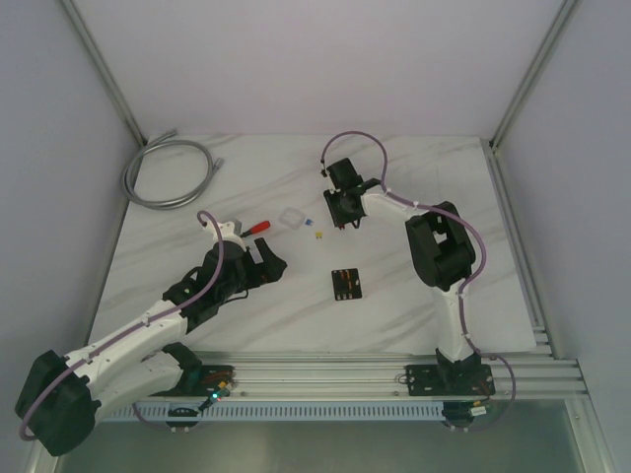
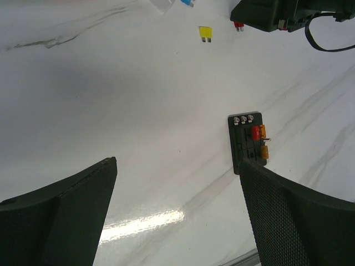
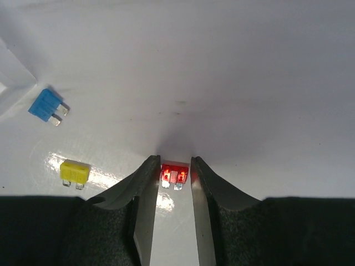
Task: Snap on the fuse box
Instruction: Pick up the fuse from the center of the board.
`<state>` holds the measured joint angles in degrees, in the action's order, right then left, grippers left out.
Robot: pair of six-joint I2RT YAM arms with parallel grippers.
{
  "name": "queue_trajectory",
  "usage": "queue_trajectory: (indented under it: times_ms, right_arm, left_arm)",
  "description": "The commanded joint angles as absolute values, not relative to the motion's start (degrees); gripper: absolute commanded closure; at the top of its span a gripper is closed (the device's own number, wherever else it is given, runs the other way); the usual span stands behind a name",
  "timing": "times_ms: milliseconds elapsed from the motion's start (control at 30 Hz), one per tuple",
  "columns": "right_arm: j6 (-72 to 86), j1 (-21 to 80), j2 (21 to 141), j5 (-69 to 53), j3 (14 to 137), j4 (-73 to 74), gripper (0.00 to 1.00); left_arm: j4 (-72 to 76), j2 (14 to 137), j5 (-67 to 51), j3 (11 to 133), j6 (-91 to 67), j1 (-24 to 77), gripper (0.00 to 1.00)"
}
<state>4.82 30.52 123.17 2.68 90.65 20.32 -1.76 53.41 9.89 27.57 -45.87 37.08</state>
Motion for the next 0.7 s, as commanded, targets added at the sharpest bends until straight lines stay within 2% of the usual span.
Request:
queue_trajectory:
  times_ms: [0,433,667]
  right_arm:
    - [7.01,30.76,126.95,4.43,89.78,26.37,0.65]
    - [11.05,30.93,125.62,4.82,89.82,29.75,0.62]
    - [11.88,31.02,126.31,4.86,89.83,30.55,0.69]
  left_arm:
    - [-2.72,52.43,9.38,28.42,-46.21,36.74,0.00]
    - [-2.66,52.31,9.14,28.31,-46.49,36.74,0.00]
    - [-2.60,52.23,9.16,28.34,-46.58,36.74,0.00]
